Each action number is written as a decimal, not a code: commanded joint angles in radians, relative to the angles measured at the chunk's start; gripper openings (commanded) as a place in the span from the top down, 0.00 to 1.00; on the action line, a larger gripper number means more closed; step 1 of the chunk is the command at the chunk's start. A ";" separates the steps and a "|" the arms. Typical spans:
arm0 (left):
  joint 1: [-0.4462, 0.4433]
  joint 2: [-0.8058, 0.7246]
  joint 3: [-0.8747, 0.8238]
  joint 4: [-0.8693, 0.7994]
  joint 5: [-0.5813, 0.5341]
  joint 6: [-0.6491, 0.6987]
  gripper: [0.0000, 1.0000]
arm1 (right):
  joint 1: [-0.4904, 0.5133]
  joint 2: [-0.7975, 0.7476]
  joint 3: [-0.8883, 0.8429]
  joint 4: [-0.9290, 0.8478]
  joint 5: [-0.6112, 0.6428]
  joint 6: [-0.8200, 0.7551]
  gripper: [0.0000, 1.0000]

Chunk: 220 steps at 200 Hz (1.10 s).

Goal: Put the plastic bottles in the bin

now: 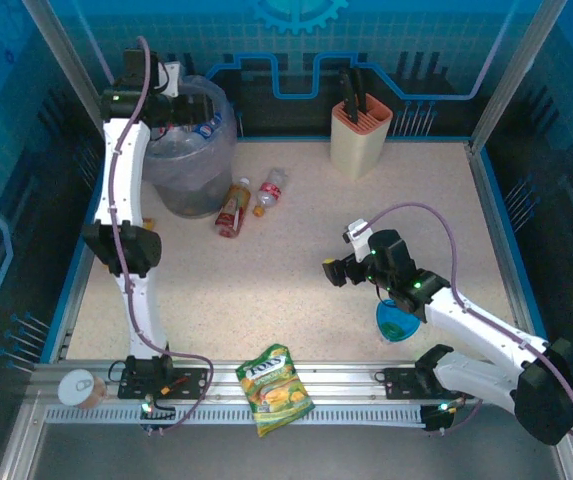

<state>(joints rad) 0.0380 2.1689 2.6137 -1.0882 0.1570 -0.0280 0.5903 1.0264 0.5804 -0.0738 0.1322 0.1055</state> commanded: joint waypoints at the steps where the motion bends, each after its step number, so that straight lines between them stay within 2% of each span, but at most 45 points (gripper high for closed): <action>1: -0.009 -0.095 -0.035 0.053 -0.007 -0.018 0.10 | 0.017 0.011 0.030 0.018 0.016 0.013 0.00; 36: -0.036 -0.142 -0.087 0.046 -0.007 -0.003 0.11 | 0.016 0.016 0.040 0.016 0.028 0.025 0.00; 61: -0.091 -0.228 -0.179 0.055 -0.056 0.044 0.11 | 0.016 0.016 0.055 -0.008 0.053 0.042 0.00; 80: -0.165 -0.311 -0.257 0.057 -0.131 0.084 0.10 | 0.014 0.016 0.067 -0.032 0.072 0.063 0.00; 121: -0.390 -0.446 -0.444 0.088 -0.291 0.129 0.11 | -0.015 0.030 0.101 -0.082 0.047 0.126 0.00; 141: -0.480 -0.426 -0.508 0.099 -0.383 0.117 0.11 | -0.028 0.033 0.105 -0.083 0.034 0.163 0.00; 164: -0.543 -0.390 -0.624 0.212 -0.381 0.082 0.10 | -0.057 0.032 0.088 -0.078 0.030 0.230 0.00; 185: -0.559 -0.318 -0.679 0.306 -0.384 0.050 0.10 | -0.094 0.015 0.071 -0.089 -0.003 0.288 0.00; 220: -0.558 -0.131 -0.650 0.365 -0.450 0.042 0.06 | -0.141 -0.051 0.046 -0.128 -0.035 0.324 0.00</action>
<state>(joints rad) -0.5201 1.9381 1.9545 -0.8009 -0.2180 0.0353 0.4797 1.0313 0.6453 -0.1566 0.1329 0.3702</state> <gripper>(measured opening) 0.928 0.996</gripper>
